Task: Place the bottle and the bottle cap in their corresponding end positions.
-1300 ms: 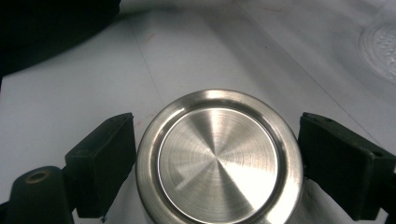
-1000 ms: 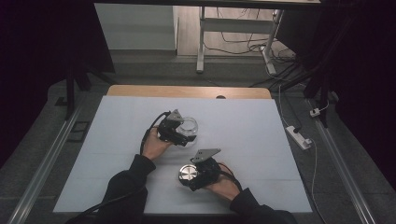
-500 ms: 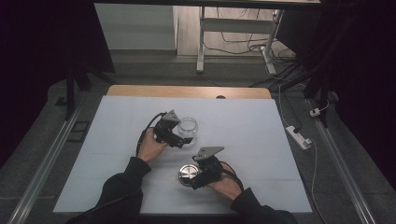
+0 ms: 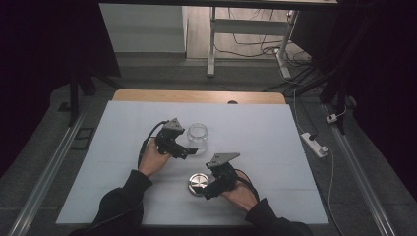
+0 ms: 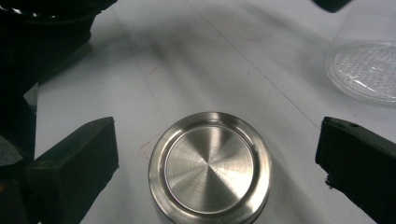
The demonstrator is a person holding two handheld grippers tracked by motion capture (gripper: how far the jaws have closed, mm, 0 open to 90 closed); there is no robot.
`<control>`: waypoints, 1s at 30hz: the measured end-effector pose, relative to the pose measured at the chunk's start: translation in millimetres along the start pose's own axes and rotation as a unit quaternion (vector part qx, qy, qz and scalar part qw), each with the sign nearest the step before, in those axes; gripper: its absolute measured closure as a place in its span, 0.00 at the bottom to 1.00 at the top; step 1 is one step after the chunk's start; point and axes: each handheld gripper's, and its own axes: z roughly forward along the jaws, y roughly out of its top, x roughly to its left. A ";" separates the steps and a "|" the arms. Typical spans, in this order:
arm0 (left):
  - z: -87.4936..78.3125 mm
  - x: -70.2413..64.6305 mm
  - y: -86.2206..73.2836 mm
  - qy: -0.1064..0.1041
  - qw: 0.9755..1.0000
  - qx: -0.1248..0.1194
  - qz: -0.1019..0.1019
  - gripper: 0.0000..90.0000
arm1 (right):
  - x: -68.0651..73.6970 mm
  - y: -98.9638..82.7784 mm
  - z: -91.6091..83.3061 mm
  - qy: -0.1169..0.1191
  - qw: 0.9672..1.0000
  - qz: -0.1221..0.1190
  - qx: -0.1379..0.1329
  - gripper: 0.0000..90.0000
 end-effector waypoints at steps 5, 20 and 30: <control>-7.1 -4.3 -5.4 -0.005 1.000 0.004 0.002 0.00 | -0.7 0.5 -3.6 -0.001 1.000 0.003 -0.003 0.00; -35.0 -23.7 -24.3 -0.019 1.000 0.005 -0.004 0.00 | -5.2 -1.8 -22.8 -0.039 0.999 0.001 -0.019 0.00; -55.0 -32.1 -40.9 -0.019 1.000 0.004 -0.014 0.00 | -5.8 -4.2 -32.1 -0.059 0.998 -0.005 -0.013 0.00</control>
